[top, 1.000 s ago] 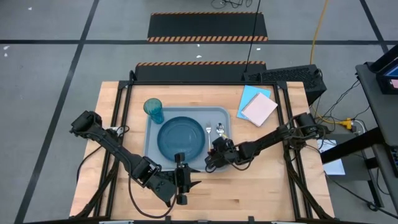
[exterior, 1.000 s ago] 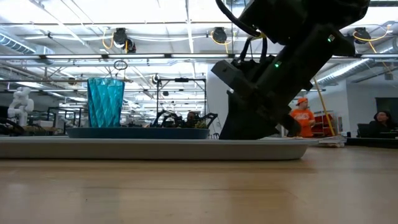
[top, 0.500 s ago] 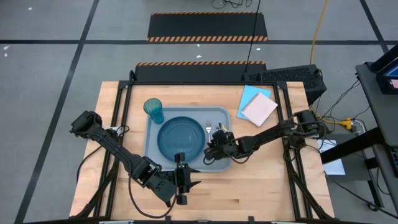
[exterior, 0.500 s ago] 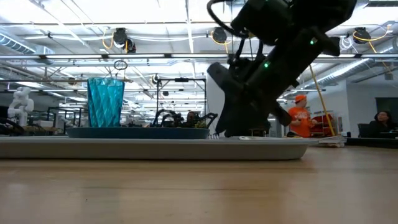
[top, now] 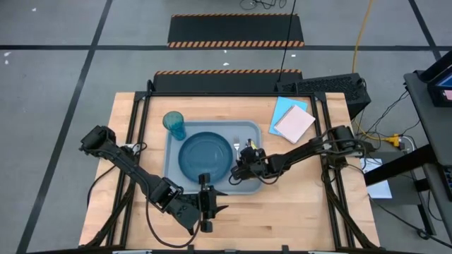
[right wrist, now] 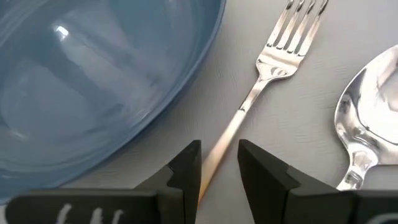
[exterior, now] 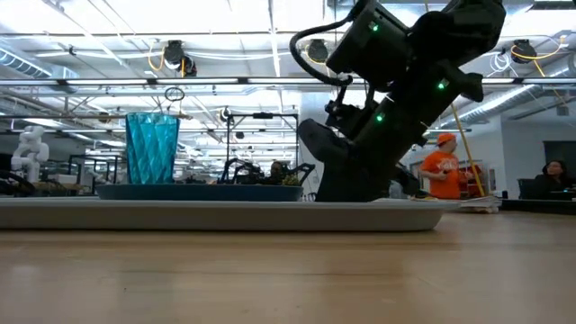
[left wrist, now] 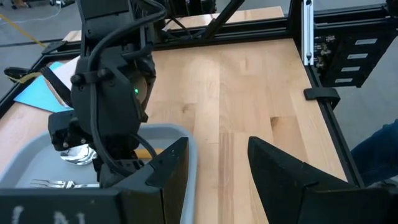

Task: Pick and place plate/cup/fork/spoon on tray
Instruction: Adjust the orange fork on the gray serving tray

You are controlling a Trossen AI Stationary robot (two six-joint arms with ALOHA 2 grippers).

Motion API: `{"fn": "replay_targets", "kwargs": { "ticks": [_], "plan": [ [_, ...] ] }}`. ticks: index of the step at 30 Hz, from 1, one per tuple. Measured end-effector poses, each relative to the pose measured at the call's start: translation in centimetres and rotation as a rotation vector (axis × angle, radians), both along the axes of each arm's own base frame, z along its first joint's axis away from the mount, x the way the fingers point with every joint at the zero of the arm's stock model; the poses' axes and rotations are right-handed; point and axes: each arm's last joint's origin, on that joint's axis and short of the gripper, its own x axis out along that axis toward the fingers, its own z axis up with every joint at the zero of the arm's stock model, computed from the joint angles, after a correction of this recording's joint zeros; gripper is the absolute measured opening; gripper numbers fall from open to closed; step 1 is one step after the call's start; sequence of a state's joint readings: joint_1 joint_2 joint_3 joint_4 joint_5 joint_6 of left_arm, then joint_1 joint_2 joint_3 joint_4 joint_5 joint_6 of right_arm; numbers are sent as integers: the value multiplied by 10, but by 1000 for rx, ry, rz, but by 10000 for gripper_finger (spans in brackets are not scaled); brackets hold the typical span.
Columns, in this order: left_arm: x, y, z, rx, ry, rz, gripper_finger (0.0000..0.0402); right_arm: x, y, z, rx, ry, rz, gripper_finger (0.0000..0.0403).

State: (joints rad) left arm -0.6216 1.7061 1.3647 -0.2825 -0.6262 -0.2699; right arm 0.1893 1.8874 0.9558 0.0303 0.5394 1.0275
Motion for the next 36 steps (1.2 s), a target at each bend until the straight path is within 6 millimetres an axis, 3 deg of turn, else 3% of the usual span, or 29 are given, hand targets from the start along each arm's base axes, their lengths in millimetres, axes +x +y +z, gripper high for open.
{"fn": "replay_targets", "kwargs": {
  "ticks": [6, 16, 23, 36],
  "plan": [
    [0, 0, 0, 4, 0, -2, 170, 1, -3, -4, -23, 6, -25, 88],
    [0, 0, 0, 2, 1, -1, 170, -1, 0, -5, -42, -6, -55, 7],
    [-1, -2, 0, -1, 0, -6, 170, -1, 0, -4, -49, -29, -101, 4],
    [-3, -6, 1, -8, -11, -16, 170, -7, 15, 31, -156, -143, -102, 1]
  ]
}}
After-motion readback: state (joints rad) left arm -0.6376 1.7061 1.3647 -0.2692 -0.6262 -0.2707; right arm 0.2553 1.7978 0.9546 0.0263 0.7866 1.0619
